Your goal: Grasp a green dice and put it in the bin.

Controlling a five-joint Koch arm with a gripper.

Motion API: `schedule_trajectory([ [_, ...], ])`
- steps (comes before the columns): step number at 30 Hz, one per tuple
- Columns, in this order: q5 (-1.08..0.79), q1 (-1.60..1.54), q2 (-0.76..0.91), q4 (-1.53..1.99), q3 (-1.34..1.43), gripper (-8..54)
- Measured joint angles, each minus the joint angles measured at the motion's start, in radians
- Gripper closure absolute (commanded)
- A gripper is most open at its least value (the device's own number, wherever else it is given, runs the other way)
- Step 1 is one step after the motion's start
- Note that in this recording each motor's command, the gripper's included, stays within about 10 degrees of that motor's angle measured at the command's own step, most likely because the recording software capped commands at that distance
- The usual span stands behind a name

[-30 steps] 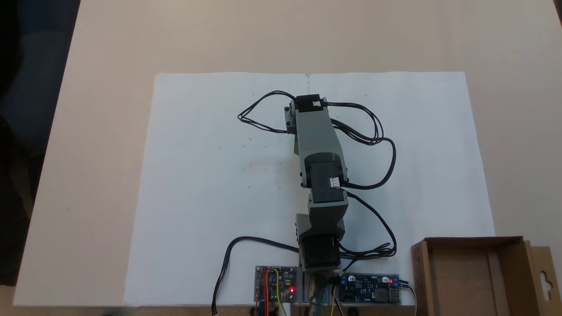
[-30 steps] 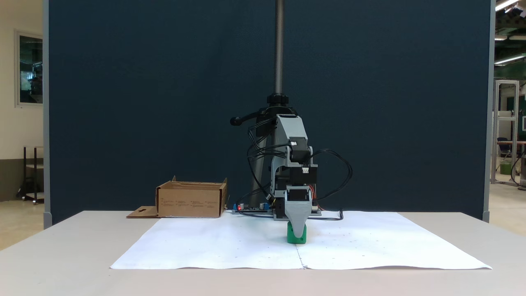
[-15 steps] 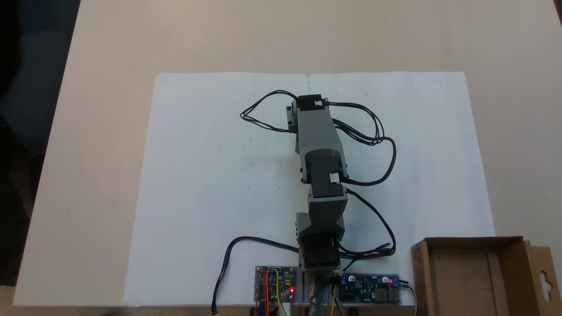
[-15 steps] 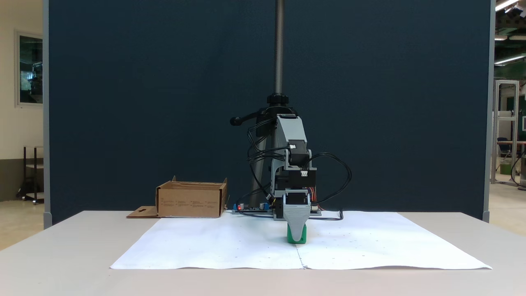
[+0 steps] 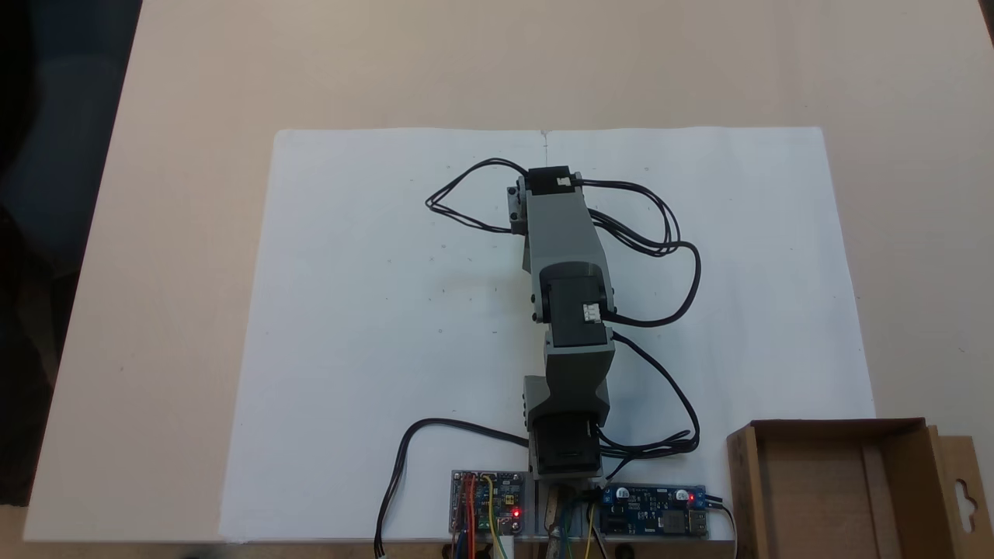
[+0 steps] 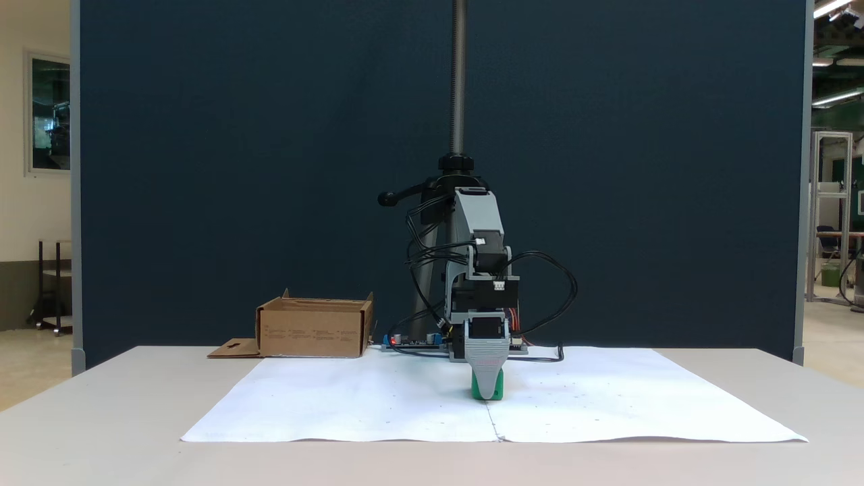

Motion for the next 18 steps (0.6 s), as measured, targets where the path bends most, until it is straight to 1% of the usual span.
schedule_trajectory([
  [11, 0.000, 0.014, -0.015, -0.005, -0.002, 12.3],
  [12, 0.000, 0.014, -0.014, -0.006, -0.002, 13.2],
  [14, 0.000, 0.014, -0.014, -0.006, -0.002, 16.9],
  [17, 0.000, 0.014, -0.014, -0.005, -0.002, 17.3],
  [18, 0.000, 0.014, -0.014, -0.006, -0.002, 19.4],
])
